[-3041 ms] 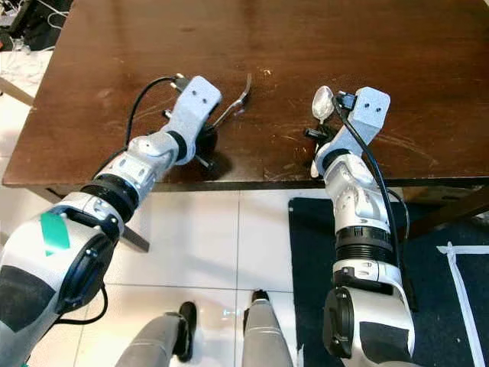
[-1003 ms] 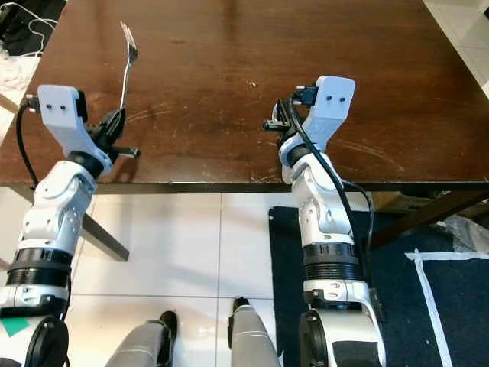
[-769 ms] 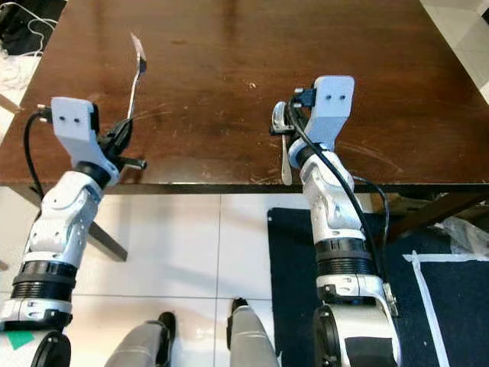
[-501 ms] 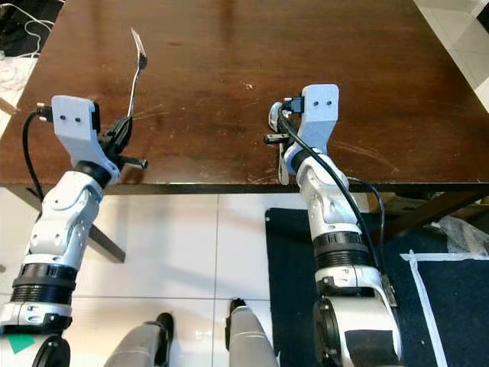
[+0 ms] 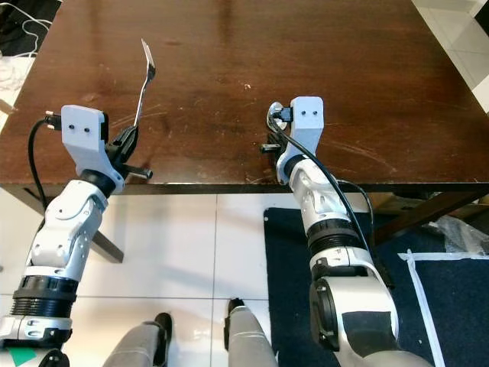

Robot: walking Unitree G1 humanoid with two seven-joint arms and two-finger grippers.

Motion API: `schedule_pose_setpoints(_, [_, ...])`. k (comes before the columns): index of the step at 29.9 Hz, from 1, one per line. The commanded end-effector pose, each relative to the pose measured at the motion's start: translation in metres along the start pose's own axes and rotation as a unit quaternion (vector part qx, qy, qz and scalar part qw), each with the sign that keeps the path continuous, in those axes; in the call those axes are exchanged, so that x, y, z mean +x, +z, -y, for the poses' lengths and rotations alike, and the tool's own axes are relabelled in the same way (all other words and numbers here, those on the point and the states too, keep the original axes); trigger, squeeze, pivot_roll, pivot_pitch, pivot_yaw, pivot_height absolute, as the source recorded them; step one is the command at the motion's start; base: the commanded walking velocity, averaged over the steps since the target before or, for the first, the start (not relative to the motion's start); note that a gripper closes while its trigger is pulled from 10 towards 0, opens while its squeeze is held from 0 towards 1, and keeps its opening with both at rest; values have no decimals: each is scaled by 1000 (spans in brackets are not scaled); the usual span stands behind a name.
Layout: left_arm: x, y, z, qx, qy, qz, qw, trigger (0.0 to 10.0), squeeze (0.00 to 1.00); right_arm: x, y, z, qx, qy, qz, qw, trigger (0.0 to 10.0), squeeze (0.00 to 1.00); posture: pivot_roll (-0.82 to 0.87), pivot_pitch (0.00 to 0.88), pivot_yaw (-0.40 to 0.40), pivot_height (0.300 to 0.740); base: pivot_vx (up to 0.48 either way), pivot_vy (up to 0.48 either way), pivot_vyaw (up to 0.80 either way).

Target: Setting the table

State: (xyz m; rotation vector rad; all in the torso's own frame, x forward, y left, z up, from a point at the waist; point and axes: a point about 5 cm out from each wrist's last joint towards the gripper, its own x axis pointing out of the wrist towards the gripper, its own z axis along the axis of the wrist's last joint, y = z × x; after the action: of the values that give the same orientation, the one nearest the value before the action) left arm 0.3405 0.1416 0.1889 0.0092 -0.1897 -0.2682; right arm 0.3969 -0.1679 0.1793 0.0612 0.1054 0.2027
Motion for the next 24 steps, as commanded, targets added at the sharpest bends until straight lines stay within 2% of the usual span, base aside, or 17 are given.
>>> schedule_pose_setpoints(1, [-4, -4, 3, 2, -2, -10, 1000, 0, 0, 0, -1, 5, 6, 1, -3, 1000, 10000, 1000, -5, 213, -22, 740, 0, 0, 0])
schedule_pose_setpoints(11, [-7, -3, 7, 6, -4, -9, 1000, 0, 0, 3, 5, 6, 9, 21, 7, 1000, 10000, 1000, -14, 230, -51, 740, 0, 0, 0])
schedule_pose_setpoints(16, [-9, -2, 9, 10, -4, -9, 1000, 0, 0, 3, 5, 10, -20, 6, 1, 1000, 10000, 1000, -15, 237, -60, 740, 0, 0, 0])
schedule_pose_setpoints(17, [-10, -2, 9, 11, -4, -9, 1000, 0, 0, 4, 4, 12, -35, -4, -5, 999, 10000, 329, -15, 239, -61, 740, 0, 0, 0])
schedule_pose_setpoints(18, [-11, -2, 9, 13, -6, -11, 1000, 0, 0, 4, 3, 14, -47, -13, -12, 999, 10000, 0, -14, 238, -62, 740, 0, 0, 0])
schedule_pose_setpoints(24, [-12, -2, 9, 17, -11, -14, 1000, 0, 0, 6, 3, 20, -62, -38, -36, 997, 10000, 0, -10, 238, -57, 740, 0, 0, 0])
